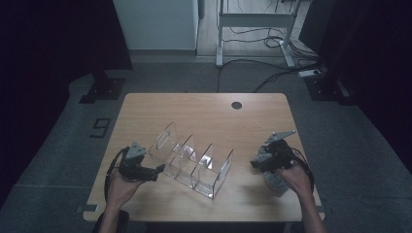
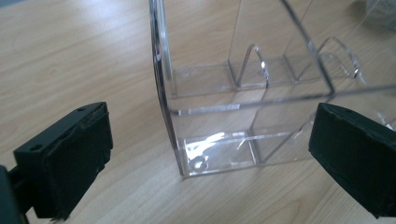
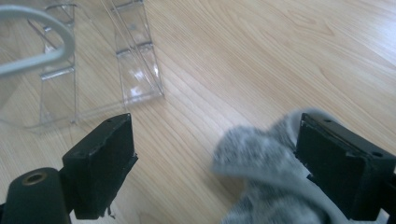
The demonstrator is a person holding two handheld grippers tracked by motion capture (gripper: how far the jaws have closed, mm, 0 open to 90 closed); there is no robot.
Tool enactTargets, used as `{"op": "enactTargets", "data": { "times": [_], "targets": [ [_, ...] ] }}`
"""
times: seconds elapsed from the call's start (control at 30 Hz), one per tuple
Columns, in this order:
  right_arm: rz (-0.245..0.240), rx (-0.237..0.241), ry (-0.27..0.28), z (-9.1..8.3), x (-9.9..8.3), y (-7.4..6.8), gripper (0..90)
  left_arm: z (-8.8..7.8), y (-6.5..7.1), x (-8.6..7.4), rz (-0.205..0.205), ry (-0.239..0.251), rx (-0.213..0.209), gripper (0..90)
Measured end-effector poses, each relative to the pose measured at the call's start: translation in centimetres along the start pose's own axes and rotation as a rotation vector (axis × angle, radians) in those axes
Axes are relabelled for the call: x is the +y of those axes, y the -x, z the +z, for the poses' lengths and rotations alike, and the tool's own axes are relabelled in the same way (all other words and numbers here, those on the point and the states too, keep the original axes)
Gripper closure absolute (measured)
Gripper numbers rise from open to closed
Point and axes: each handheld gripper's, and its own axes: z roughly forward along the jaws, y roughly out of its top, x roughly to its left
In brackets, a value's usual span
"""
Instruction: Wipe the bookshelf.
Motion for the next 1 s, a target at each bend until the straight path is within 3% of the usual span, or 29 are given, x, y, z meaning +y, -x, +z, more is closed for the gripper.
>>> {"op": "enactTargets", "data": {
  "times": [0.2, 0.4, 0.6, 0.83, 1.0],
  "targets": [
    [-0.017, 0.044, 0.006, 1.6, 1.2, -0.6, 11.7, 0.9, 0.0, -0.4, -0.004, -0.013, -0.005, 0.0],
    [-0.045, 0.082, -0.011, 3.0, 1.4, -1.5, 12.0, 1.6, -0.1, -0.4, 0.007, -0.026, 0.003, 0.0],
    [-0.067, 0.138, -0.017, 4.1, 1.9, -2.4, 12.5, 2.2, -0.5, 0.0, -0.007, -0.026, 0.011, 0.0],
    [-0.113, 0.184, 0.005, 4.5, 2.6, -3.8, 14.5, 3.2, -0.5, 0.5, -0.035, -0.013, 0.037, 0.0],
    [-0.111, 0.206, 0.005, 4.4, 2.7, -4.5, 19.1, 3.7, -0.1, 1.0, -0.036, -0.003, 0.041, 0.0]
  ]
}}
